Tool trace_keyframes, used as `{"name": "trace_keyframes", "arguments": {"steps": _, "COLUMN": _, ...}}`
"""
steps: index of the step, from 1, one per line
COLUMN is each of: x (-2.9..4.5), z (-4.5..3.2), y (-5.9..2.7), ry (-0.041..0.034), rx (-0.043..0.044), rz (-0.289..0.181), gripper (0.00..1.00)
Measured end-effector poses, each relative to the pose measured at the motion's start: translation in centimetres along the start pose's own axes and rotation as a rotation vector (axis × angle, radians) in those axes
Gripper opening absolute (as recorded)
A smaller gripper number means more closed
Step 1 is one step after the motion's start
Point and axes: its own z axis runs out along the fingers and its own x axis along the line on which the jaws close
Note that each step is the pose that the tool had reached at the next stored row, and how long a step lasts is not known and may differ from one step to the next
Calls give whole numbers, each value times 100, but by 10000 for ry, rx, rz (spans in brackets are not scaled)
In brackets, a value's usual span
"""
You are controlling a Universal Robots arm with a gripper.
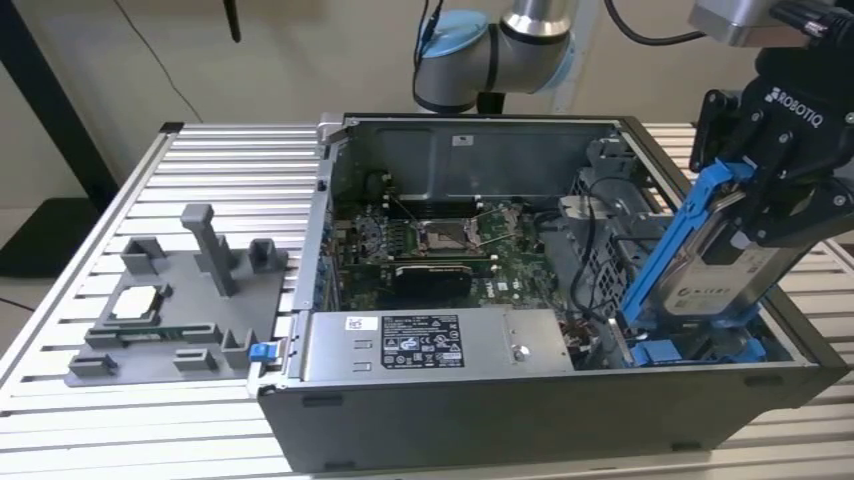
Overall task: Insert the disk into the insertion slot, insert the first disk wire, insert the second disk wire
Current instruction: 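Insert the disk into the insertion slot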
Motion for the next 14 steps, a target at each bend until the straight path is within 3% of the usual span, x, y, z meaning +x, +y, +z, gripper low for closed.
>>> {"name": "trace_keyframes", "arguments": {"steps": 14, "x": -2, "z": 95, "y": -23, "ry": -3, "rx": 0, "rz": 1, "gripper": 0}}
